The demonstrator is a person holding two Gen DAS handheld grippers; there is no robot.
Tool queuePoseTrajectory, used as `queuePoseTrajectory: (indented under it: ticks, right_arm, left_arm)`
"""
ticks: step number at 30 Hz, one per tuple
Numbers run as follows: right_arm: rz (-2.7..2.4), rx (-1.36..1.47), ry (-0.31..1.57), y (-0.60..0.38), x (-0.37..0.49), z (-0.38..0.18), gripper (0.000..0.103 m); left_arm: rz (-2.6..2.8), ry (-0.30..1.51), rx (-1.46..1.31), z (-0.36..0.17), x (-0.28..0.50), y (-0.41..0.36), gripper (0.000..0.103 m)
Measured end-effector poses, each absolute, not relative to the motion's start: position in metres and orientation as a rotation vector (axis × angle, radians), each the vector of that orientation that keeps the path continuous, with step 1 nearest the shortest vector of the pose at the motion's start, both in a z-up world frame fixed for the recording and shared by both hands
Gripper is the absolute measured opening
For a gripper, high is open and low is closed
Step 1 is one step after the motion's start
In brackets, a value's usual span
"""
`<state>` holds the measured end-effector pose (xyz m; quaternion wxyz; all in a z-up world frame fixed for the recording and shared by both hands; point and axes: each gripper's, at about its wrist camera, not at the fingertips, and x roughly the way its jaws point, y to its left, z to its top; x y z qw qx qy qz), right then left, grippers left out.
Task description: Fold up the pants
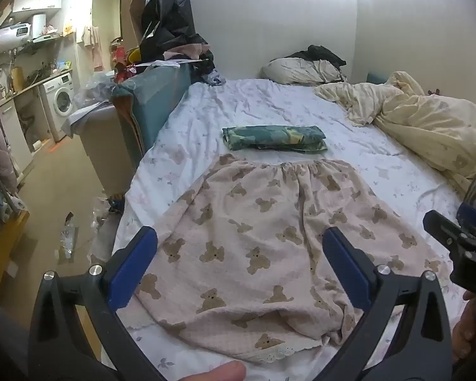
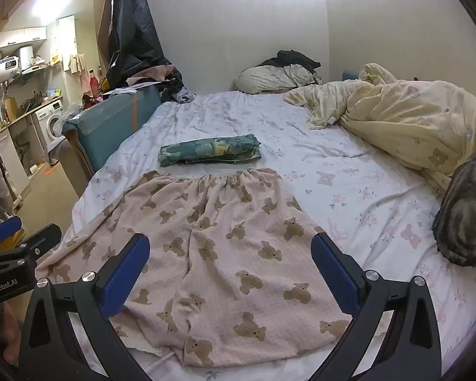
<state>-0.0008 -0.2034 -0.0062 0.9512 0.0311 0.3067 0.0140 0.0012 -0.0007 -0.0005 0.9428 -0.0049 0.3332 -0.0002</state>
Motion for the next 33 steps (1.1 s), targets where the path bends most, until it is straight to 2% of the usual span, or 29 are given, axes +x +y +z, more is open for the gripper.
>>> queuePoseTrajectory:
  ticks: [33]
  right_arm:
    - [0.033,0.061,0.629,-0.201,-0.001,-0.002,0.103]
  left_arm:
    - [-0.006,0.64,-0.011,0.002,0.002,-0.004,0.103]
